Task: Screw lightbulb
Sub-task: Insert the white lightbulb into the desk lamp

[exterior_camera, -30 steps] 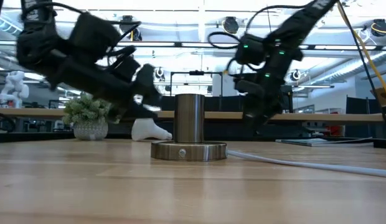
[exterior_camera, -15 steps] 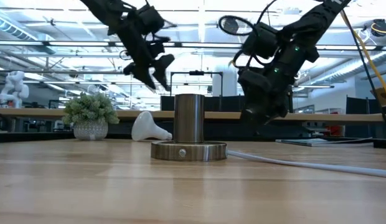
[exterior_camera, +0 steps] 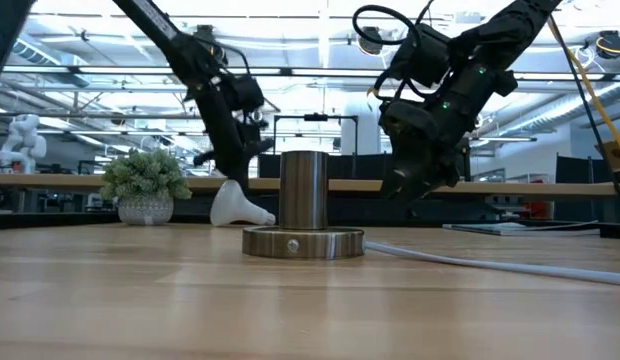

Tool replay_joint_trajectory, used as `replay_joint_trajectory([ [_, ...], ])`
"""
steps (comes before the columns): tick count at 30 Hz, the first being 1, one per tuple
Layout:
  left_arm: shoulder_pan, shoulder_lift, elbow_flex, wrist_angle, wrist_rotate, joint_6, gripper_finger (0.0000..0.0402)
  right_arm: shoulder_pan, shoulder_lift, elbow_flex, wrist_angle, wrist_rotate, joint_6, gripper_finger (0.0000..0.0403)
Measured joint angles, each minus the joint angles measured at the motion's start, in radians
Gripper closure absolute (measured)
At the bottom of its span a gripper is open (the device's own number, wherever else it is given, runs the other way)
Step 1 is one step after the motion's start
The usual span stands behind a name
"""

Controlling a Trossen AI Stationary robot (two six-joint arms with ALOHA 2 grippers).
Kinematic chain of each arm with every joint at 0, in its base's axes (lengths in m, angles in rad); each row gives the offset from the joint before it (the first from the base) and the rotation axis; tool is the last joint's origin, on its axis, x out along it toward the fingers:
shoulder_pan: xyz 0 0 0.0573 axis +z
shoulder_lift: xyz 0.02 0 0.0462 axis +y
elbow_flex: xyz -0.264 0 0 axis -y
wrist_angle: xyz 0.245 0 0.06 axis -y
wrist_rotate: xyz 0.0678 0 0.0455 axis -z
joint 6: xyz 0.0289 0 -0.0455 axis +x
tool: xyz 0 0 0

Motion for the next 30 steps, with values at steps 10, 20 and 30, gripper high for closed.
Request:
replay_joint_trajectory([
  [10,-0.147,0.064,0.000,0.059,0.231,0.025,0.0400,0.012,0.000,0.000,0.017,0.003,-0.073,0.0151],
  [20,-0.250,0.023,0.070,0.128,0.248,0.044,0.0401,0.012,0.000,0.000,0.103,0.001,-0.153,0.0151],
  [30,-0.244,-0.026,0.085,0.098,0.112,0.036,0.0401,0.003,0.000,0.000,0.105,0.031,-0.030,0.0151],
])
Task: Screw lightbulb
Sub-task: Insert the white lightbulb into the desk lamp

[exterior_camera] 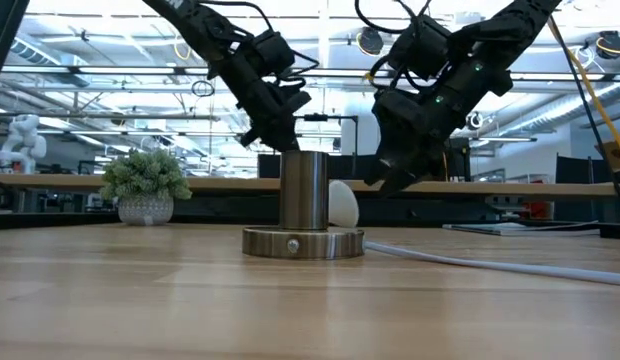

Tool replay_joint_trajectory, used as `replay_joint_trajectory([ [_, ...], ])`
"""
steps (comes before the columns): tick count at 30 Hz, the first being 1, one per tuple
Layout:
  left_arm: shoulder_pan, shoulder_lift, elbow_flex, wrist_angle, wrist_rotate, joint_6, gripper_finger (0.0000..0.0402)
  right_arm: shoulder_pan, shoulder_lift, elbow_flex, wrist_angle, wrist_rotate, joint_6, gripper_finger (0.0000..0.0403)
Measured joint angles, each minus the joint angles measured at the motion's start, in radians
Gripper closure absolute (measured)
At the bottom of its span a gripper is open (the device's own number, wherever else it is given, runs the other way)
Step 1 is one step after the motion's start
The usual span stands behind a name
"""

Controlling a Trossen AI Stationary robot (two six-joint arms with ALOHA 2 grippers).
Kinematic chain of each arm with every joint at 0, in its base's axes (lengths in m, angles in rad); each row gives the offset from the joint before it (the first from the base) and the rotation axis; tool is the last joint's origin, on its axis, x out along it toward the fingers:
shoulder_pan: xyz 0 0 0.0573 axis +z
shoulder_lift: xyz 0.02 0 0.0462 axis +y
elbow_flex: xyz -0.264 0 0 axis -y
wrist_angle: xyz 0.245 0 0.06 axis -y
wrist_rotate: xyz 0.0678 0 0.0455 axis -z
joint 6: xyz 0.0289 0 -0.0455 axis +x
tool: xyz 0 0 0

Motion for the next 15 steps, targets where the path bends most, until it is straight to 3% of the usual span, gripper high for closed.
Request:
replay_joint_trajectory([
  [4,0.005,0.030,-0.008,-0.044,-0.095,0.011,0.0401,-0.015,0.000,0.000,0.000,0.019,0.021,0.0151],
  [12,0.131,0.153,-0.012,-0.042,-0.131,0.022,0.0401,-0.011,0.000,0.000,0.001,0.017,0.021,0.0151],
  [15,0.181,0.202,-0.012,-0.013,-0.098,0.021,0.0401,-0.011,0.000,0.000,0.002,0.017,0.021,0.0151],
])
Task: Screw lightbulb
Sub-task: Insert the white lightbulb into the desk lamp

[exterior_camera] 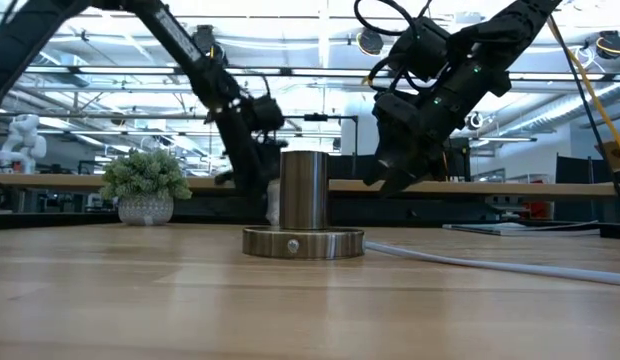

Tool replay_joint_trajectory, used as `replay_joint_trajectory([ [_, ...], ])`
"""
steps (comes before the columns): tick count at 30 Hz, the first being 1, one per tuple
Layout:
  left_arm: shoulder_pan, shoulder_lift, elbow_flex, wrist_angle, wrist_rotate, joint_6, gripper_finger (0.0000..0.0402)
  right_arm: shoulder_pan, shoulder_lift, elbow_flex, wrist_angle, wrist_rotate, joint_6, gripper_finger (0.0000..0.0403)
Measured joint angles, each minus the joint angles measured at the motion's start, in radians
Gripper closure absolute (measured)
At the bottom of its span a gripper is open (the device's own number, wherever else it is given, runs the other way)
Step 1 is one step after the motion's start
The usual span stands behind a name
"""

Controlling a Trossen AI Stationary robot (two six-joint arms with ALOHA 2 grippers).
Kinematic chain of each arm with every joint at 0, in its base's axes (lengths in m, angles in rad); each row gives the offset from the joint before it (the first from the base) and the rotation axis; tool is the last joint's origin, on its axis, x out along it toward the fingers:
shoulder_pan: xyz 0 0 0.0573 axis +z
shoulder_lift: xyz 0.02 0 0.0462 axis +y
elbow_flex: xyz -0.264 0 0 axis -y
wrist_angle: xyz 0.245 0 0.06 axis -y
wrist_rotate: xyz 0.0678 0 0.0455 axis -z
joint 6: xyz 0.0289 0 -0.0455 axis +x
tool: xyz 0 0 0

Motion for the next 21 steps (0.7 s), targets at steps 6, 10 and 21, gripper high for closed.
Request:
replay_joint_trajectory([
  [6,0.022,0.077,0.000,0.122,0.078,-0.032,0.0401,0.000,0.000,0.000,0.001,0.000,-0.012,0.0151],
  [10,-0.023,0.093,0.000,0.219,0.200,-0.074,0.0401,-0.008,0.000,0.000,0.022,0.027,-0.049,0.0151],
  [21,-0.229,0.093,-0.001,0.249,0.227,-0.149,0.0401,-0.150,0.000,0.000,0.030,0.032,0.199,0.0152],
])
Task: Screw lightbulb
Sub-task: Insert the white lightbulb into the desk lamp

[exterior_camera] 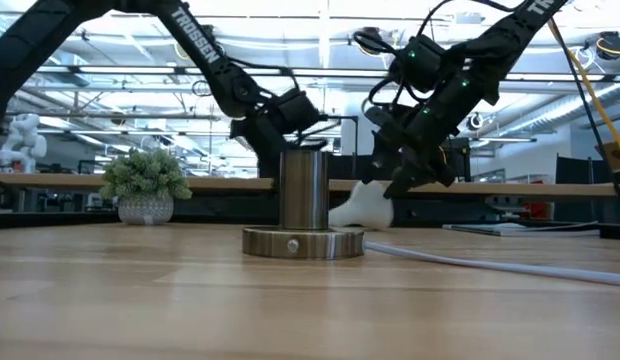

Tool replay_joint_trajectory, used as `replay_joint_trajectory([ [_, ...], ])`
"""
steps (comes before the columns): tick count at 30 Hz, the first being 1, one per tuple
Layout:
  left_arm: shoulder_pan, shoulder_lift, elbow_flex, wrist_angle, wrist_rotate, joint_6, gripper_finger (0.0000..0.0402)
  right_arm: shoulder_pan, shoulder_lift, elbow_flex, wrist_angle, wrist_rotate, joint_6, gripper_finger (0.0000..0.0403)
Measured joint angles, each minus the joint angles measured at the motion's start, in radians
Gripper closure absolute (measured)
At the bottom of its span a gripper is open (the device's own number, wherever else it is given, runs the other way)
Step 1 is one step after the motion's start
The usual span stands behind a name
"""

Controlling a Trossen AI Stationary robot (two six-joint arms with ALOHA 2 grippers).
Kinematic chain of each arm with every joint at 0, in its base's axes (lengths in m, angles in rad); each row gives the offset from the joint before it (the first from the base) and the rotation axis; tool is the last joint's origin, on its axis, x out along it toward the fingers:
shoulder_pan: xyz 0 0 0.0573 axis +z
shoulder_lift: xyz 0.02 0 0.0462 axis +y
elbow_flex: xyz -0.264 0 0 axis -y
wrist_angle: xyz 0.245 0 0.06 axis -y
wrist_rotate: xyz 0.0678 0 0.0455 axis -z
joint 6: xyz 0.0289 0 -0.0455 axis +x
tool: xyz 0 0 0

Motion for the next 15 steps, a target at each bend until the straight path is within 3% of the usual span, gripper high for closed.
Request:
replay_joint_trajectory([
  [2,-0.030,-0.001,0.001,0.043,0.043,0.019,0.0401,-0.003,0.000,0.000,0.000,-0.026,0.012,0.0152],
  [5,-0.066,-0.001,0.001,0.068,0.017,0.023,0.0401,0.004,0.000,0.000,-0.001,-0.032,0.010,0.0152],
  [10,-0.067,-0.001,0.001,0.051,0.003,0.038,0.0401,0.005,0.000,0.000,-0.029,-0.005,-0.039,0.0152],
  [15,-0.048,-0.001,0.001,0.032,-0.024,0.047,0.0401,0.005,0.000,0.000,-0.109,-0.021,0.015,0.0152],
])
